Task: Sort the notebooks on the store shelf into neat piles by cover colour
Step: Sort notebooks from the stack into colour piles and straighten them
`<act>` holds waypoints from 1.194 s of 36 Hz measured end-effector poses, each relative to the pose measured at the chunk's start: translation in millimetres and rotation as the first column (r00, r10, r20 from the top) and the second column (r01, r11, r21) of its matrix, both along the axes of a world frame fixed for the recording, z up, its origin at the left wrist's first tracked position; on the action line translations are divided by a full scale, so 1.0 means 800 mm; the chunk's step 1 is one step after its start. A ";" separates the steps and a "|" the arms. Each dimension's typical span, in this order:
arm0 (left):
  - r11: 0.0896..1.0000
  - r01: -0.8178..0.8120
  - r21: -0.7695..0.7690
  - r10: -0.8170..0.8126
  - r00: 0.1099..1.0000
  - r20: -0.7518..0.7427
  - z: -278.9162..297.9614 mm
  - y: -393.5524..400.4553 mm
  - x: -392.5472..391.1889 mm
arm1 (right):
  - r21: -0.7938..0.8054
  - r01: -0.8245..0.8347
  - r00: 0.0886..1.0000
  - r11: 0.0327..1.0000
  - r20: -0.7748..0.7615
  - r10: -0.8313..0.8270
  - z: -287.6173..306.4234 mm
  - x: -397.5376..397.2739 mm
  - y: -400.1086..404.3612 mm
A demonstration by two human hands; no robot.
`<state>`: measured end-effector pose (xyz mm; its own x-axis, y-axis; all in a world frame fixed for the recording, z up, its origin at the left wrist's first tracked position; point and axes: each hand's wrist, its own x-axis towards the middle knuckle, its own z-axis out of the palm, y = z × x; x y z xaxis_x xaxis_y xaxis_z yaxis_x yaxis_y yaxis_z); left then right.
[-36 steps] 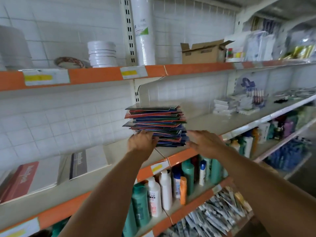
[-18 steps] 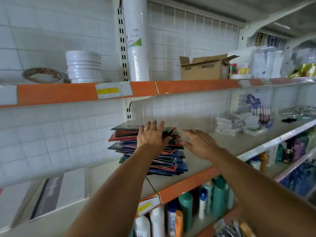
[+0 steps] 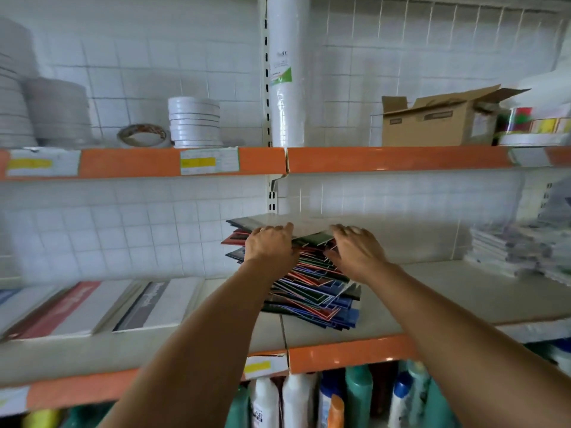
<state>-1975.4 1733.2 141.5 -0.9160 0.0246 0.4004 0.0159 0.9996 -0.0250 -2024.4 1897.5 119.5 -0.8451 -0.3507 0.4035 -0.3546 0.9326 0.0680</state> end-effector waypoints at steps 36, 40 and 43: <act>0.992 -0.118 -0.044 0.111 0.983 -0.143 -0.005 -0.052 0.009 | 0.063 -0.230 0.969 0.971 -0.081 0.234 0.013 0.015 -0.009; 0.993 -0.121 -0.008 0.118 0.980 -0.158 -0.008 -0.057 0.027 | 0.127 -0.266 0.949 0.956 -0.139 0.282 0.012 0.016 -0.009; 0.988 -0.154 -0.011 0.150 0.975 -0.167 -0.012 -0.061 0.045 | 0.127 -0.280 0.945 0.951 -0.140 0.297 0.010 0.021 -0.011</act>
